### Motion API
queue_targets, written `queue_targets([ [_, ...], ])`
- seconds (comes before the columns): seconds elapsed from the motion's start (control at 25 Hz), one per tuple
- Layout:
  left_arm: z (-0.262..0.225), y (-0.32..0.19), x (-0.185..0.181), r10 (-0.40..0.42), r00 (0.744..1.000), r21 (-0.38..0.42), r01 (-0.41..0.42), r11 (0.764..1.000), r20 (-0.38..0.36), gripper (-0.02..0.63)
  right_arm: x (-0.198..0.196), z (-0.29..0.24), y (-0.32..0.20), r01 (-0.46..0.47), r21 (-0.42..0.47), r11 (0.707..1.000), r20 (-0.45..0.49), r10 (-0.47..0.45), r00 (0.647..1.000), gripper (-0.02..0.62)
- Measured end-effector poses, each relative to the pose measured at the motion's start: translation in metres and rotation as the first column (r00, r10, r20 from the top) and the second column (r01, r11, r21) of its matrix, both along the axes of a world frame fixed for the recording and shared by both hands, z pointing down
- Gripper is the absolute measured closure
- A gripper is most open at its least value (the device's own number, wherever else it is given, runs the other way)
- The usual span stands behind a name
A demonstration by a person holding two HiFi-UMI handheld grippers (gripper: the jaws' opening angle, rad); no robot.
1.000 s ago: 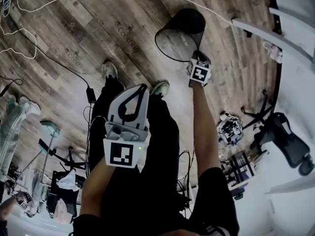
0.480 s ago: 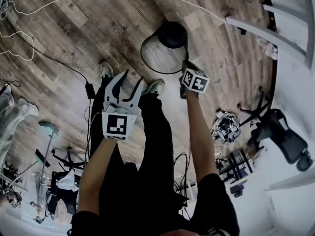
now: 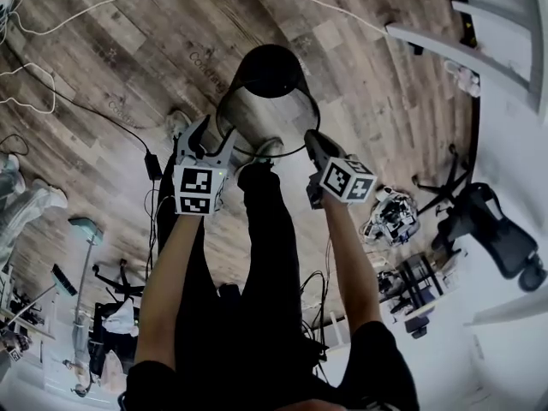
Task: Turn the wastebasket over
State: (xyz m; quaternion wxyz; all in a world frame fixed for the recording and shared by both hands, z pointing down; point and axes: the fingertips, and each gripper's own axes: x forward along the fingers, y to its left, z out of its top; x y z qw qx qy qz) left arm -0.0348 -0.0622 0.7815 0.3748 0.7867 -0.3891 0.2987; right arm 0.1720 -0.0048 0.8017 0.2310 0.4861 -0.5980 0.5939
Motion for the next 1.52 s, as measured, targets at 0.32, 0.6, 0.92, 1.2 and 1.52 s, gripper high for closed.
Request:
queue_targets([
  [0.32,0.008,-0.004,0.000,0.015,0.998,0.032,-0.017,0.999,0.064,0.523,-0.003,-0.018,0.005,-0.049,-0.026,0.998,0.086,0.051,0.995,0.535],
  [0.6,0.054,0.003,0.006,0.012,0.997,-0.059,-0.007,0.998,0.080,0.531,0.004,0.036,0.011,-0.092,-0.095,0.991,0.011,0.093,0.996,0.537],
  [0.92,0.147,0.007,0.003,-0.037,0.993,-0.208,0.059,0.976,0.108,0.532,0.009,0.129,0.006,-0.138,-0.130,0.982,-0.130,0.122,0.984,0.538],
  [1.2,0.200,0.018,-0.007,-0.070,0.992,-0.249,0.095,0.964,0.108,0.538,0.002,0.169,0.014,-0.157,-0.125,0.980,-0.175,0.134,0.975,0.540],
  [1.52,0.212,0.025,-0.010,-0.094,0.993,-0.207,0.109,0.972,0.077,0.540,-0.001,0.185,0.028,-0.175,-0.108,0.979,-0.195,0.152,0.969,0.540],
])
